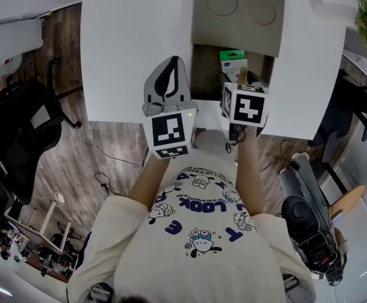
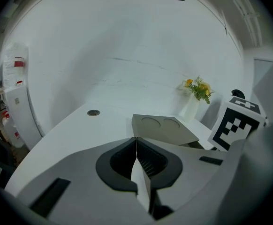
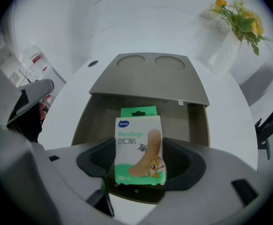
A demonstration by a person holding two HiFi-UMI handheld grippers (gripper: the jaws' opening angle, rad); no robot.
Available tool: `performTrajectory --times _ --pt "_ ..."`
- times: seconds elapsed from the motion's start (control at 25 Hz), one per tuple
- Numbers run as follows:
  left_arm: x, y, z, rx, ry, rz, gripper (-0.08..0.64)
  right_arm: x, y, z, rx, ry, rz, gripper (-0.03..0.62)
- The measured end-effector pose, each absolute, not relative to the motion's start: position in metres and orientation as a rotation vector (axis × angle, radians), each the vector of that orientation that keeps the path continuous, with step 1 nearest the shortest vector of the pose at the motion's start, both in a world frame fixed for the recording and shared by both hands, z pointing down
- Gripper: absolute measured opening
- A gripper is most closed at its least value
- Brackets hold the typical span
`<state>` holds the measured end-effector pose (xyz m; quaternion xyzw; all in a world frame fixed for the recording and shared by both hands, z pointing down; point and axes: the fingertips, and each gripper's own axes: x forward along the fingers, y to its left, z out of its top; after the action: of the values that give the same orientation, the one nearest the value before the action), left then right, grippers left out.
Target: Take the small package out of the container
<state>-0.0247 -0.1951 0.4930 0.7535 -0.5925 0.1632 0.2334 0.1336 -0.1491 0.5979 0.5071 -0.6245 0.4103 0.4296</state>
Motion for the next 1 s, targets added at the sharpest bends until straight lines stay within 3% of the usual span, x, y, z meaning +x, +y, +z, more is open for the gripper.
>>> performTrajectory --times 1.0 --pt "-0.017 -0.190 0.418 2.243 -1.654 0.296 0.015 0.124 -0.155 0.508 1.465 -1.732 0.902 0.293"
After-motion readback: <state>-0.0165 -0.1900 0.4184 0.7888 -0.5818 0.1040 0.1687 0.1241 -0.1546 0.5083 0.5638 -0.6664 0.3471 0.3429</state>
